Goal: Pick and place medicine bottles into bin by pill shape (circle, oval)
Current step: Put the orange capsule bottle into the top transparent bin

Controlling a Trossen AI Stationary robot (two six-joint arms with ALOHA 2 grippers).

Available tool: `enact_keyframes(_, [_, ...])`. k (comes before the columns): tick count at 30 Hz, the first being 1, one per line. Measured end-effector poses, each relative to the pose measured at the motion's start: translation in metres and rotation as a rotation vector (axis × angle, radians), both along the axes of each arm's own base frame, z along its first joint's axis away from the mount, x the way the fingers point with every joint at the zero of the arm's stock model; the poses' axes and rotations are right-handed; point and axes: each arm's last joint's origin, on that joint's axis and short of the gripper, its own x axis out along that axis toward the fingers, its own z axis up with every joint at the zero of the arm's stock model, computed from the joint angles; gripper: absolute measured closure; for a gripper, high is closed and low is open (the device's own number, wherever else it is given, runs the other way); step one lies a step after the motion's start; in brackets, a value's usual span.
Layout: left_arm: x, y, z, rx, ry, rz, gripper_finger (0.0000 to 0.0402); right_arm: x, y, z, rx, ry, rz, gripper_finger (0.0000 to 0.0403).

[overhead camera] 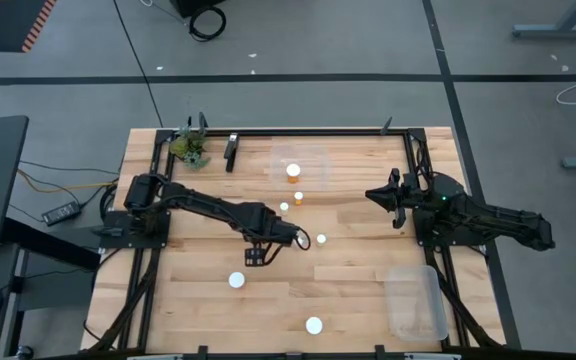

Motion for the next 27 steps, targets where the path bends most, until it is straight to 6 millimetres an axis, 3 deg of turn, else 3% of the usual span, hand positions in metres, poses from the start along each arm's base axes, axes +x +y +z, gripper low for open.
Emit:
enact_keyframes(7, [0.0019,-0.0004,0.0,-0.003,-0.019,0.0,0.0076,0.0,0.0,0.0001,0.0,0.0,0.0,0.0362])
enact_keyframes(27, [0.0035,0.0007,0.0002,0.005,-0.032,-0.019,0.0183,0.0,0.0,0.0,0.0,0.0,0.0,0.0362])
